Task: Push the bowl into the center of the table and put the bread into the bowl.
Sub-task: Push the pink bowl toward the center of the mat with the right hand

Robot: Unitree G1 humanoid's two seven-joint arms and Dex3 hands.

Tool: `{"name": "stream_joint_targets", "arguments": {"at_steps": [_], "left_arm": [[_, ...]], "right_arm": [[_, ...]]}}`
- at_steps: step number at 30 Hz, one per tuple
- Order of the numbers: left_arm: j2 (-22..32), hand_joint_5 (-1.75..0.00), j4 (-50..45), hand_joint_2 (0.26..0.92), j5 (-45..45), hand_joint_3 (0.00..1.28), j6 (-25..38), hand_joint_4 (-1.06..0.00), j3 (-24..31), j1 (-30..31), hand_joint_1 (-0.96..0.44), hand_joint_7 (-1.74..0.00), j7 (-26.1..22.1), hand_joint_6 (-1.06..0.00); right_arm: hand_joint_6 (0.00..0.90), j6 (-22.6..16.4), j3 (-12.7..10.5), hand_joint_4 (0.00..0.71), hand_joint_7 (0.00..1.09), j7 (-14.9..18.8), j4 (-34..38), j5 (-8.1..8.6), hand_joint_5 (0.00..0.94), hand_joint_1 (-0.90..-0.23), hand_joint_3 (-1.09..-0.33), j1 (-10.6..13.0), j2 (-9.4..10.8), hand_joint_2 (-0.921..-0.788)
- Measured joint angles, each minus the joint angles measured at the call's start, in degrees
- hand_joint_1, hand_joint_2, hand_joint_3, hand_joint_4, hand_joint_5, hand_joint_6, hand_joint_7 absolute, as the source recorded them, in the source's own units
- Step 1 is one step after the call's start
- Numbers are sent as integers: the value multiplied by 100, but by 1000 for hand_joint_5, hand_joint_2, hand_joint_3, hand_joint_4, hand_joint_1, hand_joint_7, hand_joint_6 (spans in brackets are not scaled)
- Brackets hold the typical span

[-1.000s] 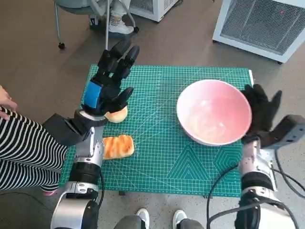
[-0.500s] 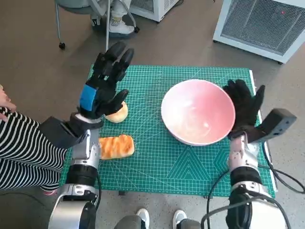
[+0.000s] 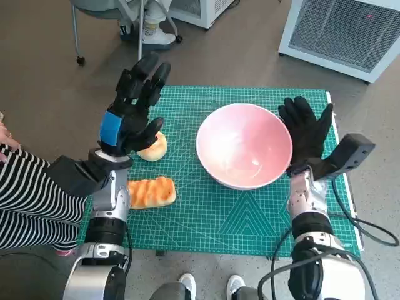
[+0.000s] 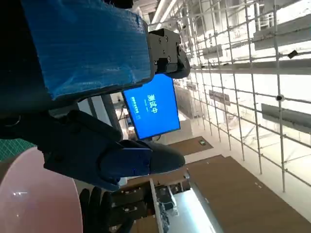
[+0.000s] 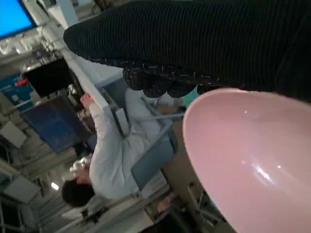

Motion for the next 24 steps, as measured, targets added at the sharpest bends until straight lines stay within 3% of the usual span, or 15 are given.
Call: {"name": "stream_joint_targets", "arguments": {"at_steps": [12, 24], "left_arm": [[-35, 0, -32, 921, 14, 400, 0, -166, -11, 58, -682, -472, 70, -9], [-103, -1, -104, 921, 14, 395, -5, -168, -69, 97, -681, -456, 62, -19]], "right_arm": [[106, 108, 162, 96, 162, -1, 45, -61, 2, -633, -820, -170, 139, -921], [113, 70, 299, 98, 142, 134, 2, -75, 3, -635, -810, -170, -69, -921]]}}
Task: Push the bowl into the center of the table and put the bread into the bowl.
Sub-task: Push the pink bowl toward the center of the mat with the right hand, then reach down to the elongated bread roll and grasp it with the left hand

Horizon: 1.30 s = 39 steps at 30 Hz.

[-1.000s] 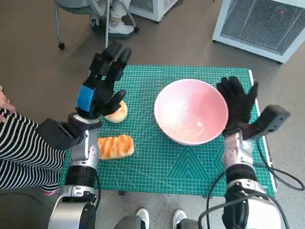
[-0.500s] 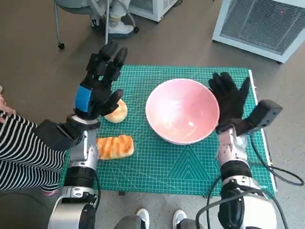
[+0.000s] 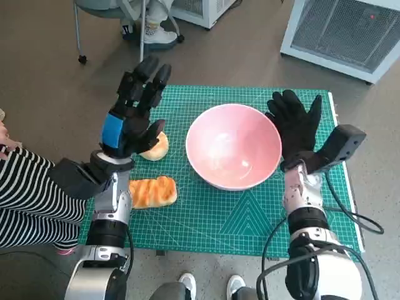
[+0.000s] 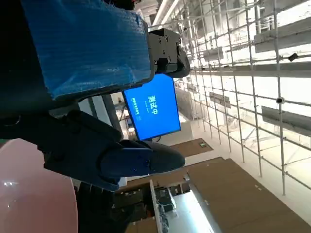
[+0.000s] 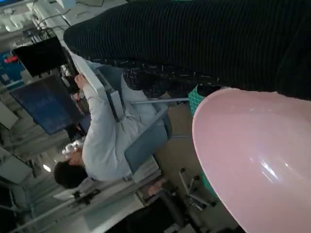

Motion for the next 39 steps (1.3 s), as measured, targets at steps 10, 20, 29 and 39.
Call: {"name": "stream_joint_targets", "arguments": {"at_steps": [10, 20, 29, 39], "left_arm": [[-114, -3, 63, 921, 37, 392, -57, -172, -44, 2, -693, -442, 22, -30], [-211, -5, 146, 921, 232, 401, -78, -178, -188, -20, -691, -446, 129, -41], [-286, -8, -238, 921, 287, 423, 152, -194, -385, -78, -712, -572, 267, -3], [-275, -3, -529, 921, 223, 434, 441, -185, -500, -242, -672, -554, 80, 1]], "right_arm": [[129, -677, 289, 113, 143, 115, -490, -215, 7, -640, -837, 79, -317, -921], [154, -1774, 844, 131, 160, 379, -1579, -559, 11, -655, -798, 534, -326, -921], [166, -1993, 1141, 139, 177, 758, -3093, -422, 9, -704, -734, 1215, -301, -921], [186, -1786, 1408, 161, 199, 967, -4344, -146, 15, -716, -696, 1759, -271, -921]]}}
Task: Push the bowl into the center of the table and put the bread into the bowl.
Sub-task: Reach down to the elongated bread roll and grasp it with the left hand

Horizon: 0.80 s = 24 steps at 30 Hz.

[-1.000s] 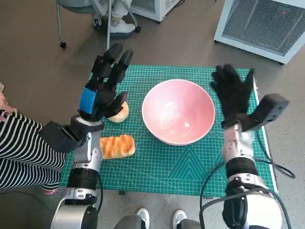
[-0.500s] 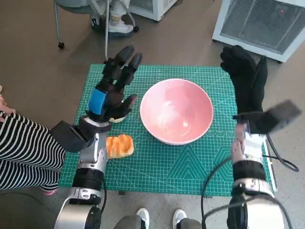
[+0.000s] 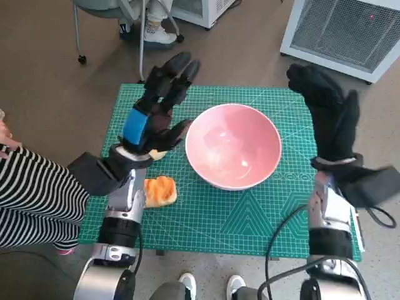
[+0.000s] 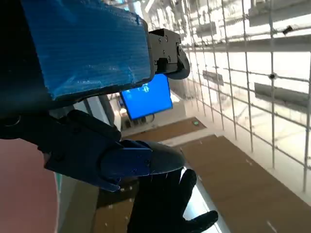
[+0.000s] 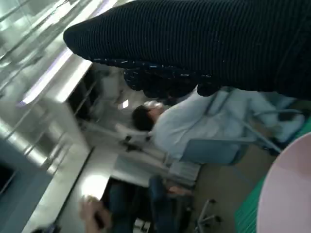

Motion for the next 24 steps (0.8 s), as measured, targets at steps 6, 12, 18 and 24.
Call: {"name": "stream_joint_targets", "arguments": {"at_steps": [6, 12, 18, 24], "left_arm": [[20, -4, -12, 921, -9, 437, 74, -187, 0, -154, -663, -559, -99, 1], [30, -5, -22, 921, -5, 439, 71, -189, 3, -263, -665, -565, -108, 1], [38, -7, -28, 921, 33, 438, 52, -191, 1, -283, -663, -571, -97, 1], [87, -8, -26, 921, 60, 431, 3, -192, 1, -293, -663, -575, -77, 1]], "right_arm": [[187, 92, 89, 163, 206, 21, -179, 7, 13, -709, -694, 94, 0, -921], [180, 171, 187, 161, 209, 21, -302, 4, 9, -713, -695, 112, 9, -921], [173, 245, 292, 159, 214, 20, -445, -8, 7, -713, -698, 151, 17, -921], [161, 297, 337, 156, 218, 15, -518, -46, 4, -712, -704, 196, 17, -921]]}}
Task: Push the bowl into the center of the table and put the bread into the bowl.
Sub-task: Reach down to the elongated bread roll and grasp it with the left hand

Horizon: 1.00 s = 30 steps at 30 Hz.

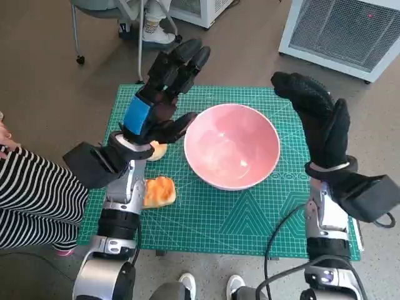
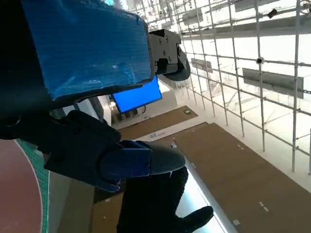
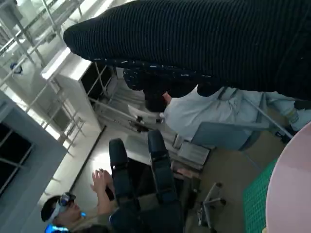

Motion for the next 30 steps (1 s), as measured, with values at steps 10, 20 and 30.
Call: {"name": "stream_joint_targets", "arguments": {"at_steps": [10, 20, 30], "left_arm": [[75, -11, 28, 921, 167, 422, -145, -194, 3, -77, -663, -580, 75, 1], [366, -15, 13, 921, 270, 330, -187, -194, 1, -74, -637, -593, 50, 1], [2122, -15, -901, 869, 1179, 128, 833, -211, -207, 165, -499, -543, -664, -53]], "right_arm": [[150, 71, 48, 155, 231, -53, -87, -19, 3, -718, -709, 40, -2, -921], [142, 104, 94, 155, 246, -101, -136, -24, 2, -716, -708, 47, -13, -921], [139, 168, 79, 159, 263, -101, -196, -2, 3, -711, -700, 96, -67, -921]]}}
